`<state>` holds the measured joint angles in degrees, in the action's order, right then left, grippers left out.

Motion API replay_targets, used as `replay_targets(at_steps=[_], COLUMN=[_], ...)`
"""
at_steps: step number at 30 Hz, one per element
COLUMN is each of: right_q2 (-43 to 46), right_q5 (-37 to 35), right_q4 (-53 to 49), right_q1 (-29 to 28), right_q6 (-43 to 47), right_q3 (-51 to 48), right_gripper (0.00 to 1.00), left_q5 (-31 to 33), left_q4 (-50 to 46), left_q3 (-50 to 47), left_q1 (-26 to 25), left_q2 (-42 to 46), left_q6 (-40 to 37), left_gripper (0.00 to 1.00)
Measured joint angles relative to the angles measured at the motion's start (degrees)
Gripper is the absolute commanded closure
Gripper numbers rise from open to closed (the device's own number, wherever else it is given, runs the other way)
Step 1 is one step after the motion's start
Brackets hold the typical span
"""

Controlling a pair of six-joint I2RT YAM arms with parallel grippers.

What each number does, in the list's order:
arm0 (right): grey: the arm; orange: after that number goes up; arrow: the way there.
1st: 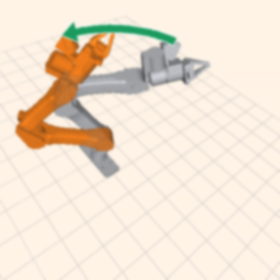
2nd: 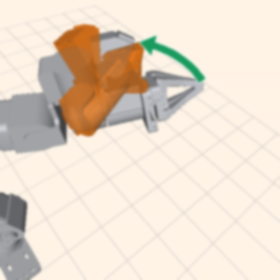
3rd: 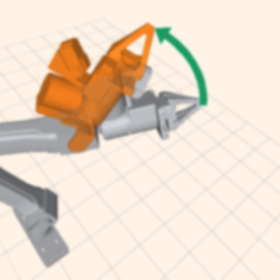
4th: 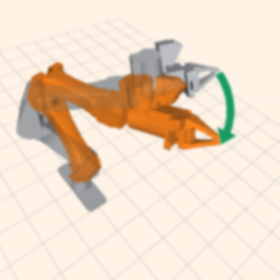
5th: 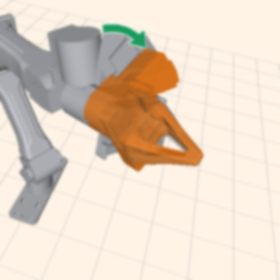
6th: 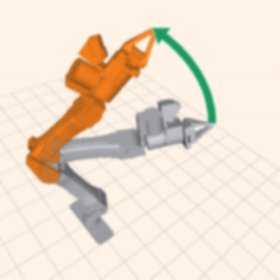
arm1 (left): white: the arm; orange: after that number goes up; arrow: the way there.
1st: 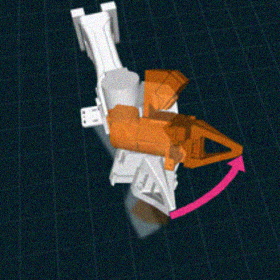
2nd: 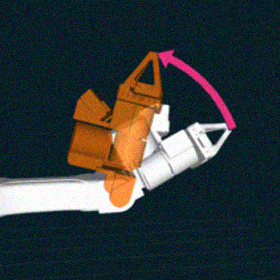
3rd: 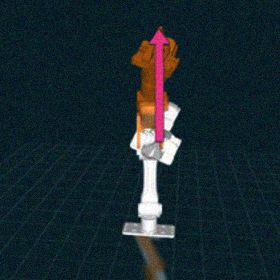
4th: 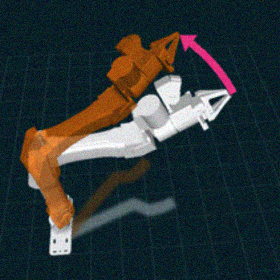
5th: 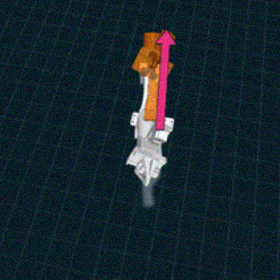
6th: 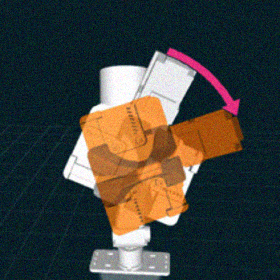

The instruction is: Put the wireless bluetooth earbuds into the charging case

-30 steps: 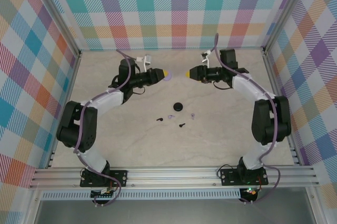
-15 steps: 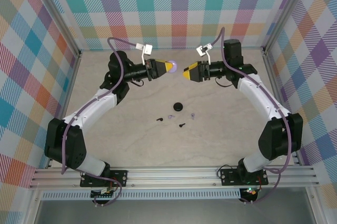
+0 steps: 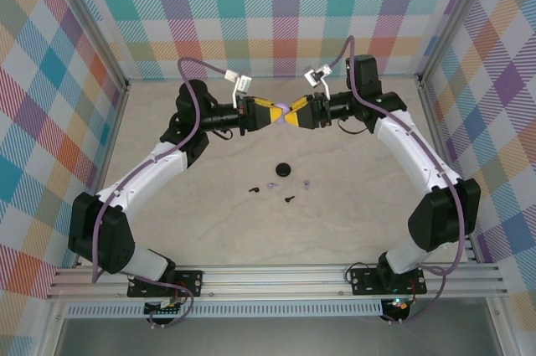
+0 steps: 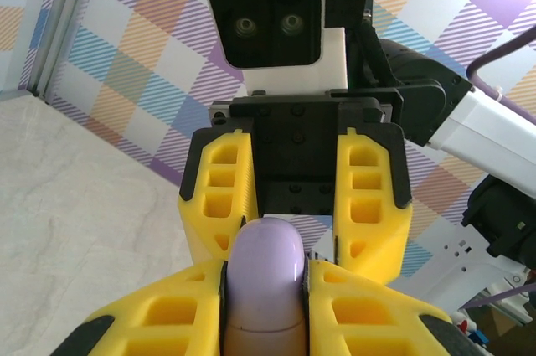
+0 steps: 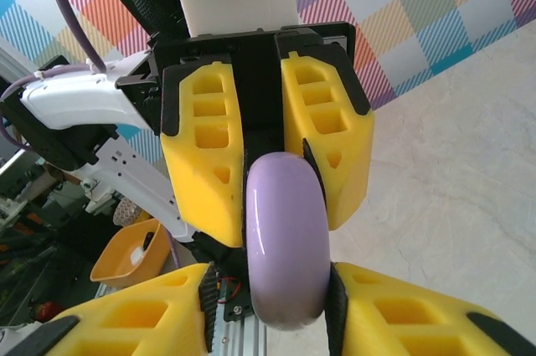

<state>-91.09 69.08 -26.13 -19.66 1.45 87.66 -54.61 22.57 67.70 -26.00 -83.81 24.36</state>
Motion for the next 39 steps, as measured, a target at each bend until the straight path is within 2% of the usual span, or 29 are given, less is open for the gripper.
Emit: replay_targets(at_steps=[8, 15, 18, 19, 21, 25, 29, 33, 39], right_q2=[-0.37, -0.37, -0.37, -0.37, -0.37, -0.37, -0.13, 0.57, 1.53], right_q5=[0.17, 0.26, 0.09, -0.02, -0.44, -2.64, -4.24, -5.46, -5.38], right_q4=[-2.32, -2.95, -3.41, -3.56, -3.52, -2.95, -1.03, -0.07, 0.35], right_q1=[-0.22, -0.31, -0.33, -0.31, -0.28, -0.33, -0.20, 0.37, 0.83], right_q6=[1.22, 1.62, 1.79, 1.95, 2.03, 1.53, 0.50, -0.15, -0.55], right_q3=[0.85, 1.03, 1.07, 1.07, 1.07, 1.05, 0.59, -0.37, -0.79], right_gripper=[0.69, 0.67, 0.73, 0.75, 0.81, 0.84, 0.84, 0.83, 0.82], left_q5=[-0.76, -0.83, -0.83, -0.83, -0.74, 0.17, 0.70, 0.92, 0.42], left_q4=[-0.13, -0.85, -1.60, -1.68, -1.90, -3.43, -5.49, -6.58, -7.63], left_q3=[0.17, 0.52, 0.76, 0.79, 0.81, 0.83, 0.87, 0.87, 0.90], left_q1=[-0.37, -0.61, -0.72, -0.76, -0.74, -0.83, -1.03, -1.03, -1.03], left_q2=[0.00, 0.00, 0.00, 0.00, 0.00, 0.00, 0.00, 0.02, 0.09], left_q6=[-0.26, -0.87, -1.33, -1.49, -1.68, -2.45, -3.34, -3.65, -4.17], left_gripper=[0.86, 0.84, 0.82, 0.80, 0.68, 0.48, 0.41, 0.40, 0.50])
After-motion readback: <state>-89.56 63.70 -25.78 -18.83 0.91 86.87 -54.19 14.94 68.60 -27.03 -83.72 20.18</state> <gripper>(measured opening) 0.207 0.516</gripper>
